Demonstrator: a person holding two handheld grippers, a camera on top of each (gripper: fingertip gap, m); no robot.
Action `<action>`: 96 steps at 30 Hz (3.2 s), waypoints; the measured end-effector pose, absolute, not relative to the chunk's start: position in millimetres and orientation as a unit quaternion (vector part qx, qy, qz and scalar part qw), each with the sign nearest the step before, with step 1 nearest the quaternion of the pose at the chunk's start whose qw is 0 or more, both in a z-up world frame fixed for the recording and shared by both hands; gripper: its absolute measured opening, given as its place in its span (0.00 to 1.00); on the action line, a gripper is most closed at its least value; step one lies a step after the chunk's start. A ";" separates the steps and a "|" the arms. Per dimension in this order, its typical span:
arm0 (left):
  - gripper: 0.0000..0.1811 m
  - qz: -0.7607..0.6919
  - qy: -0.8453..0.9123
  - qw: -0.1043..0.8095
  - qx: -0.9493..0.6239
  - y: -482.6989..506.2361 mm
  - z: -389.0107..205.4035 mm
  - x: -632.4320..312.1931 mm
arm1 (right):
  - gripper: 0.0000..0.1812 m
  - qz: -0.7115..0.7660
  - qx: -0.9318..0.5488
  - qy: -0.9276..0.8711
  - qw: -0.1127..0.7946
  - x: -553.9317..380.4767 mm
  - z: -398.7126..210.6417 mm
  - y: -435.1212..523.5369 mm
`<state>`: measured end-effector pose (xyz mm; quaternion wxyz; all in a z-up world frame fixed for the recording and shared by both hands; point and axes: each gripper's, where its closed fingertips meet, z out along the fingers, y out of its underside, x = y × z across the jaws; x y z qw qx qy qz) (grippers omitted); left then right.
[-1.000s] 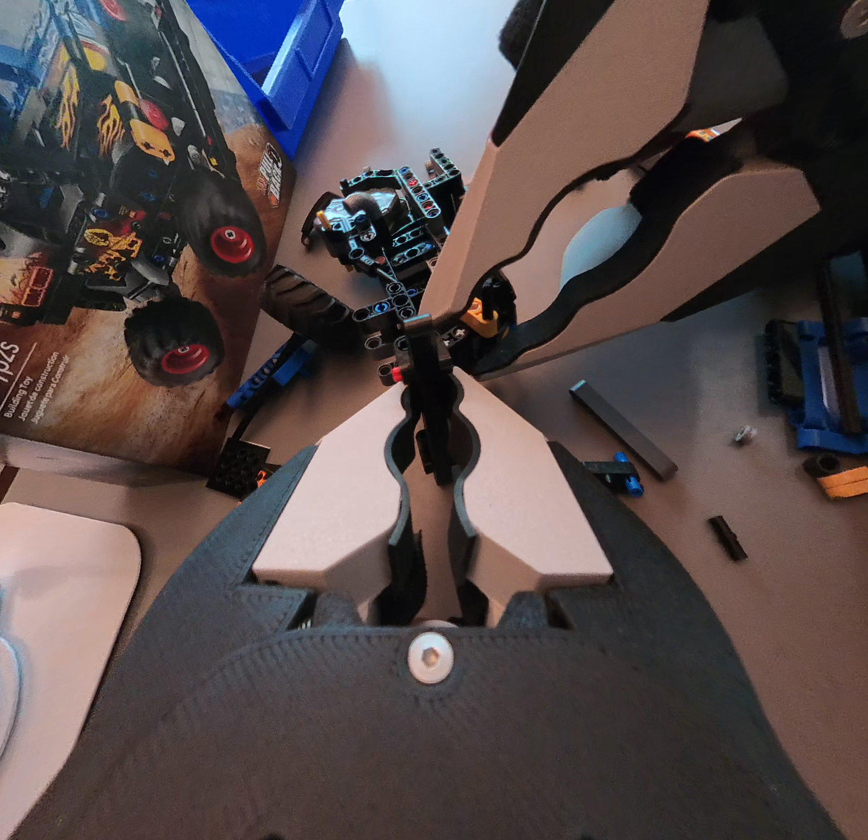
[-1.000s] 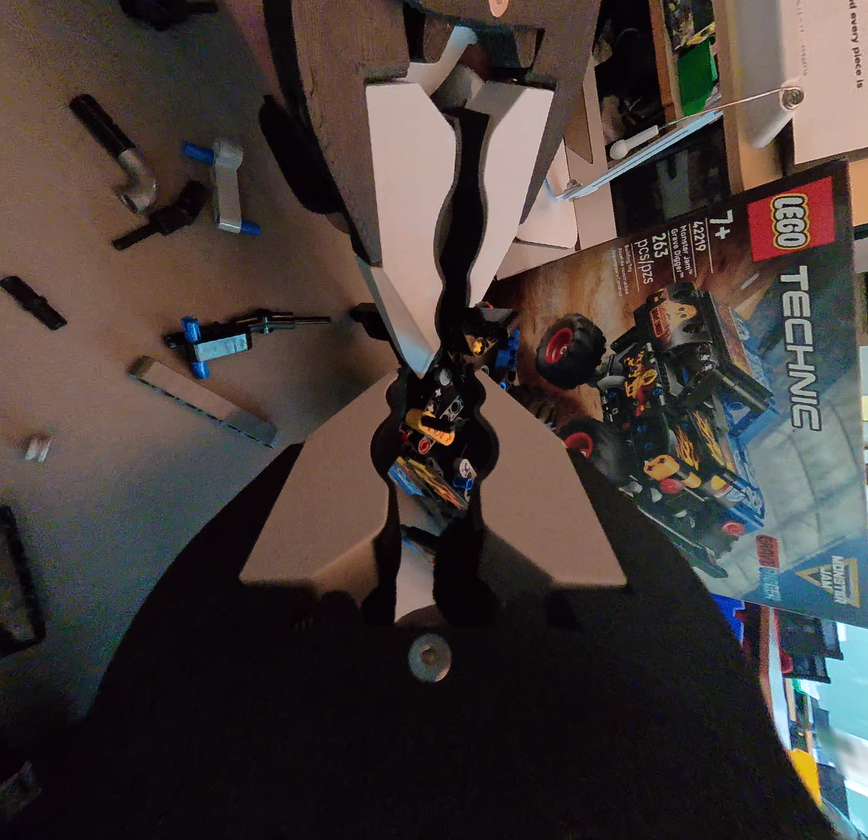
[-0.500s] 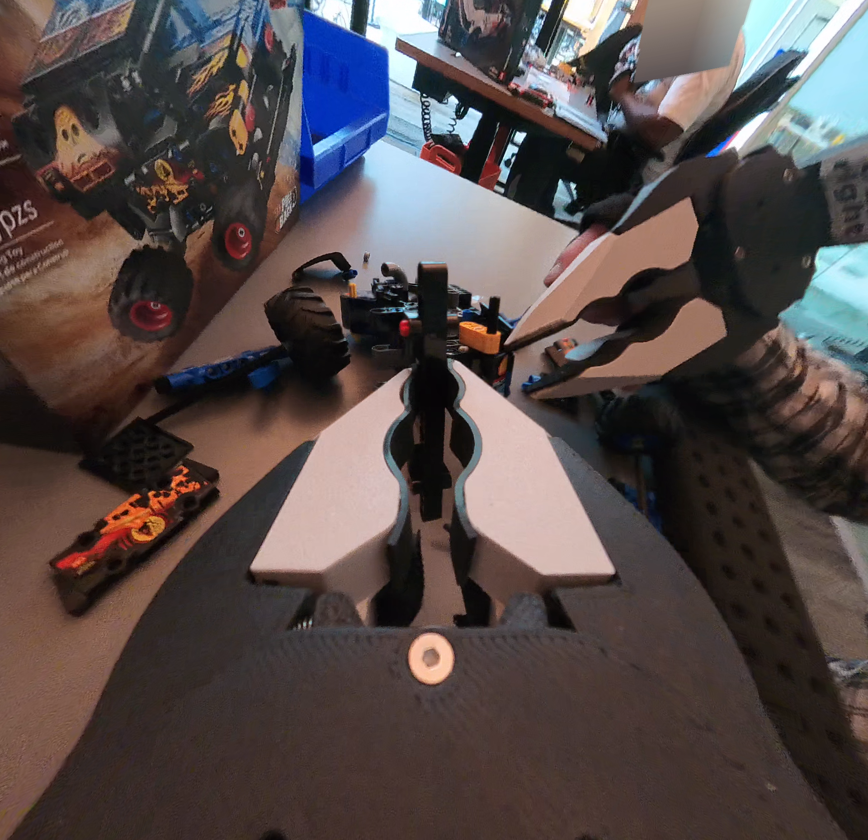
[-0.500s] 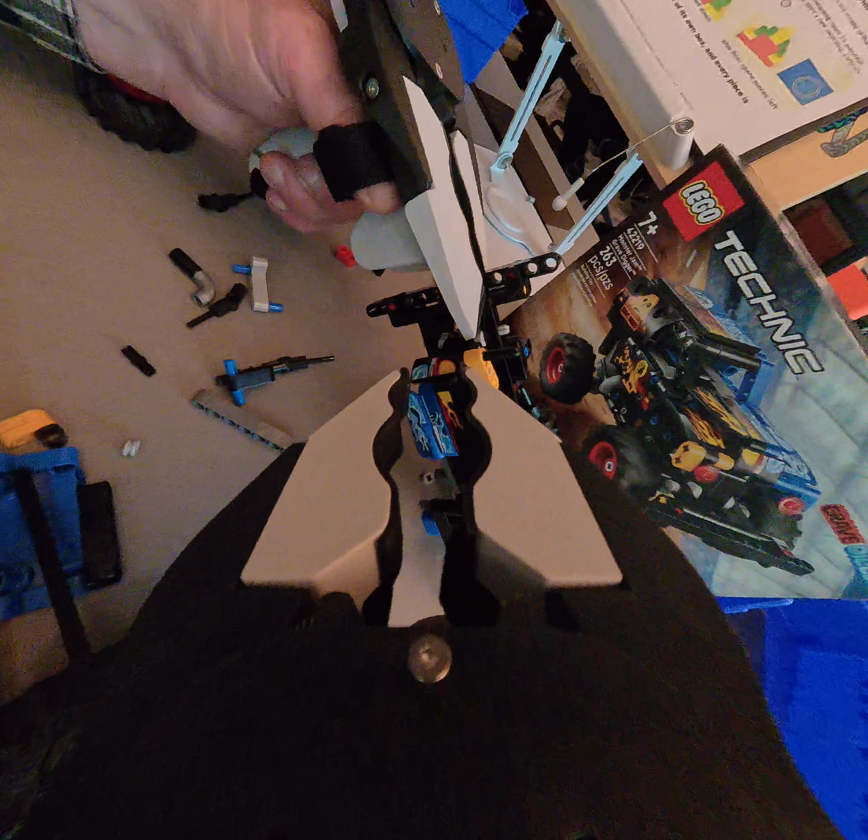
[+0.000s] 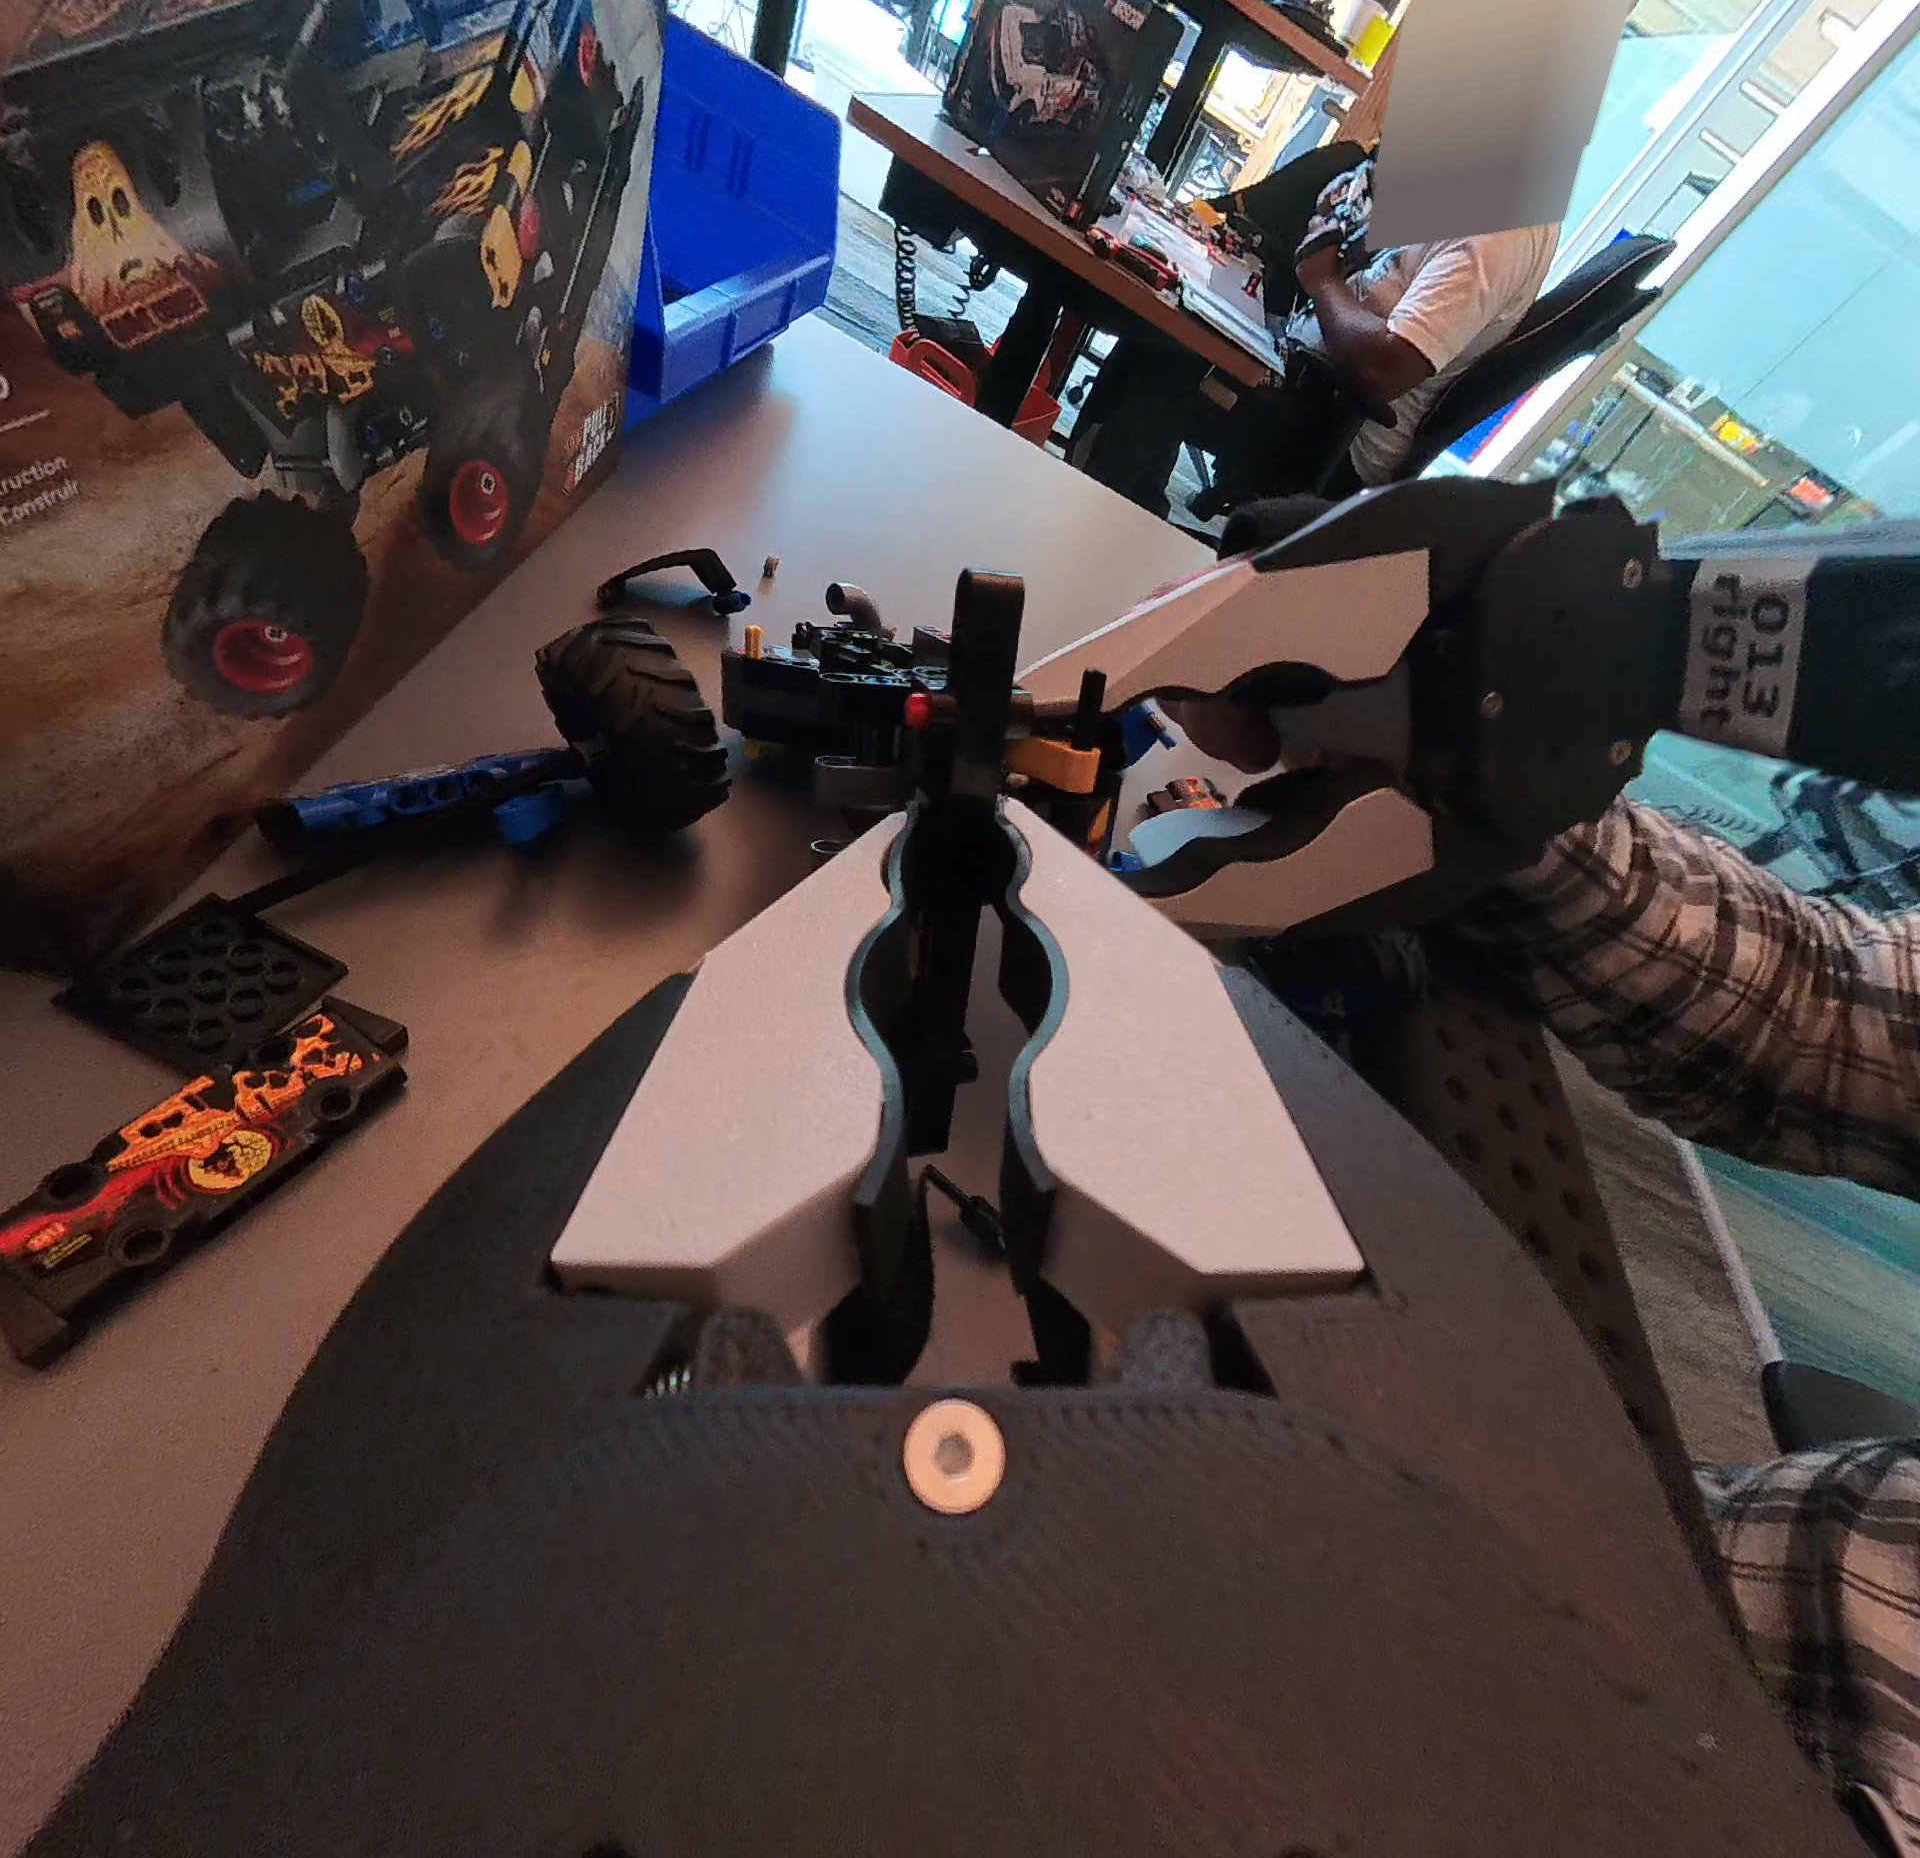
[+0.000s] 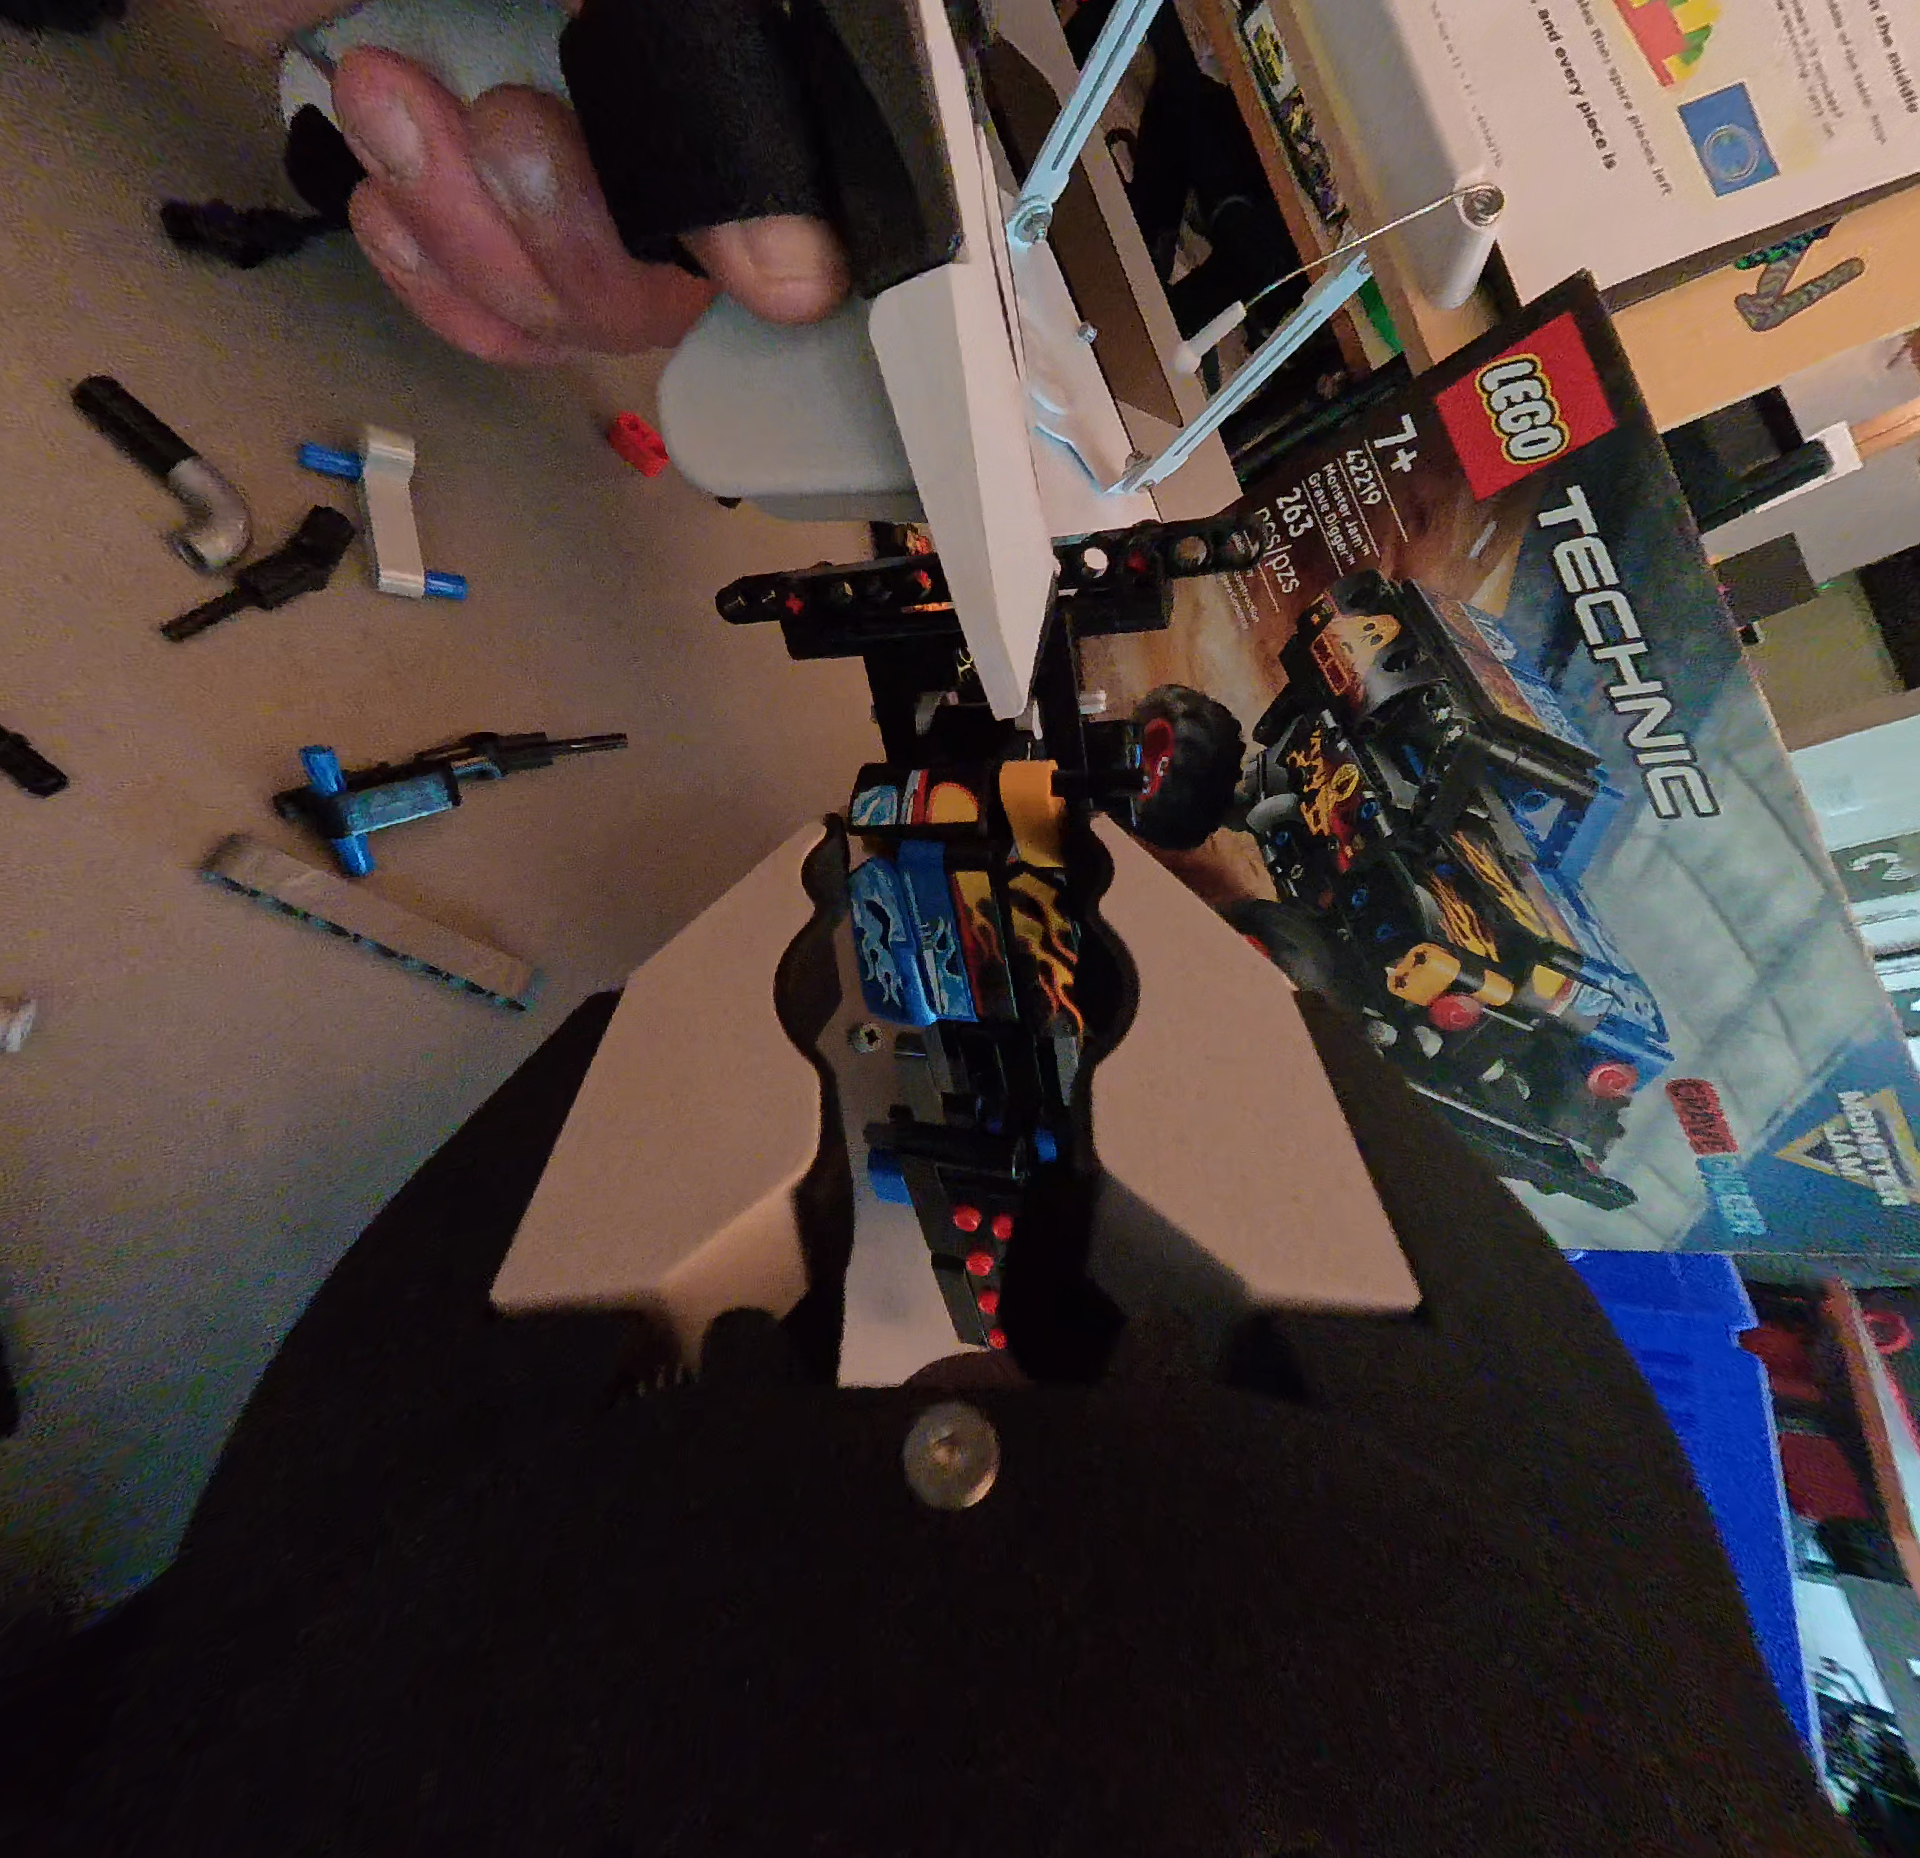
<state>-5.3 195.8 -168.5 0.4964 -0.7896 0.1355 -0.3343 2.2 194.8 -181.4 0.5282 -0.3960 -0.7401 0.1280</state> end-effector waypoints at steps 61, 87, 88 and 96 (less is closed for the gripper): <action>0.00 -0.028 0.415 0.561 -0.716 162.0 -145.2 6.8 | 0.00 0.427 -0.521 -0.650 0.352 3.2 -179.3 184.3; 0.04 -0.067 0.367 0.575 -0.728 185.3 -181.7 18.7 | 0.00 0.444 -0.476 -0.647 0.397 4.7 -157.3 169.3; 0.05 -0.068 0.370 0.574 -0.727 184.3 -181.1 19.4 | 0.00 0.448 -0.473 -0.647 0.396 5.3 -156.5 168.7; 0.03 -0.052 0.356 0.570 -0.739 181.3 -177.8 4.5 | 0.00 0.551 -0.458 -0.514 0.471 47.4 -89.3 211.8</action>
